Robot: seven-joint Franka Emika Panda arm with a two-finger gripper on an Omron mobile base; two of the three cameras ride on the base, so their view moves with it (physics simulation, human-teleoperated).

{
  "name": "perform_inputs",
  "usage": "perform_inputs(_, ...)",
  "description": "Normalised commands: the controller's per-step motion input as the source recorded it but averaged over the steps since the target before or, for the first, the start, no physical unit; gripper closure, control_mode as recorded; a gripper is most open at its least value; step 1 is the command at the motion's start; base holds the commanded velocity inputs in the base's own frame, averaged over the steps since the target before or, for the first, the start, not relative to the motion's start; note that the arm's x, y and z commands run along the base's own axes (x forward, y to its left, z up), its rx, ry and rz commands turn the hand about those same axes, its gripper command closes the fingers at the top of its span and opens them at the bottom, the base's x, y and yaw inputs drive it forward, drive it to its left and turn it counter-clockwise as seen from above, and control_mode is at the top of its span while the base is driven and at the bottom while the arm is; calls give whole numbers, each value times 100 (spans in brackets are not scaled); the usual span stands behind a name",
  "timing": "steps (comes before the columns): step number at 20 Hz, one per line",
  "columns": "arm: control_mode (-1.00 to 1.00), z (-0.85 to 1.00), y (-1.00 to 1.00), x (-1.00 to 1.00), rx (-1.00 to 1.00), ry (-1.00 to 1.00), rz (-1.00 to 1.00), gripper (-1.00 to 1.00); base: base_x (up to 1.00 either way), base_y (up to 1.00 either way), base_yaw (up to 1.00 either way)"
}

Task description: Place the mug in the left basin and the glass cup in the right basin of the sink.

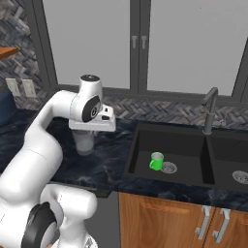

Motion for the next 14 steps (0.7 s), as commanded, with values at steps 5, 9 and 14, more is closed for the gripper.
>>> perform_inputs(5, 100, 0, -6, -14, 0, 0, 0, 100, -9, -6, 0)
perform_inputs(9, 100, 0, 0, 0, 0, 0, 0, 100, -29, -42, 0)
perform_inputs(14, 100, 0, 0, 0, 0, 0, 0, 100, -40, -69, 0)
